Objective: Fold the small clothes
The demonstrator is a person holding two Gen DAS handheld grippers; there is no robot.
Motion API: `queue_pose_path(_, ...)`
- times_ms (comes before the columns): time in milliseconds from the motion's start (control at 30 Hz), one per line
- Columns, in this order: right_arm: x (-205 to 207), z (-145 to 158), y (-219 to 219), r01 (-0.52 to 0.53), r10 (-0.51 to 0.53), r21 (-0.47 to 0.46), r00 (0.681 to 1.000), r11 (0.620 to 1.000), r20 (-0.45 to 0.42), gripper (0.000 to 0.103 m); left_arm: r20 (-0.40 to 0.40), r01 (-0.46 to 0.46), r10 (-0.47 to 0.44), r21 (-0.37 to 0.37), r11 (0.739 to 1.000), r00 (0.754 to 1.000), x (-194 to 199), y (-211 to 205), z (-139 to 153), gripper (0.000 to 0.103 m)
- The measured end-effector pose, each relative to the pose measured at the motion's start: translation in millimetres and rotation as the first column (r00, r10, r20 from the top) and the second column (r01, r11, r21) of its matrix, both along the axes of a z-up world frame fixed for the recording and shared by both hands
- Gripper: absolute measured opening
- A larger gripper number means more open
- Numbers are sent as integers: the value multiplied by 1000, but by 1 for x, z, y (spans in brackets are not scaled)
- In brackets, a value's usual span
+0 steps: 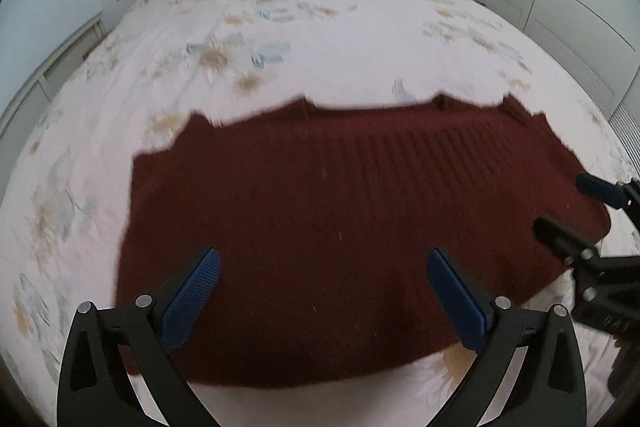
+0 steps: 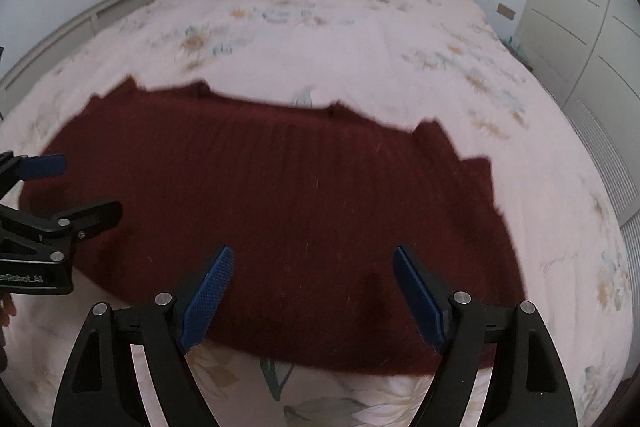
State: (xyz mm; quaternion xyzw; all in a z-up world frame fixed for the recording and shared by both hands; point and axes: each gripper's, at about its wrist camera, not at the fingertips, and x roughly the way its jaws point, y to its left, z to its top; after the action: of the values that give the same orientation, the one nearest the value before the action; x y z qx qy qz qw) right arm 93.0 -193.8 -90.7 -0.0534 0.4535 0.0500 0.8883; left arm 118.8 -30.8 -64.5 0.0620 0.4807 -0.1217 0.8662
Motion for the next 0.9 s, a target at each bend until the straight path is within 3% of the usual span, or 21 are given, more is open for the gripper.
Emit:
queue_pose_path(100,0,-20,-6,31,-31,-36,999,999,-19,83,-43,-5,6,36,999,999,-2,3,-22,102)
queue_pose_path(200,-3,-26,-23,64,-64,5,998,998,-12,83,-50,-24,26,53,998,998,-2,17,-35,102)
queue_pose_path(533,-9,-27,-76,170,-170,-4,985,985,-18,83,-61,-61,61,-1,998,996,-1,66,-40,102)
queue_pose_path(900,-17,-25,-81,191,-190,21,982,981,-19,83,-74,-65,63,-13,998,995,1,61,-46,102)
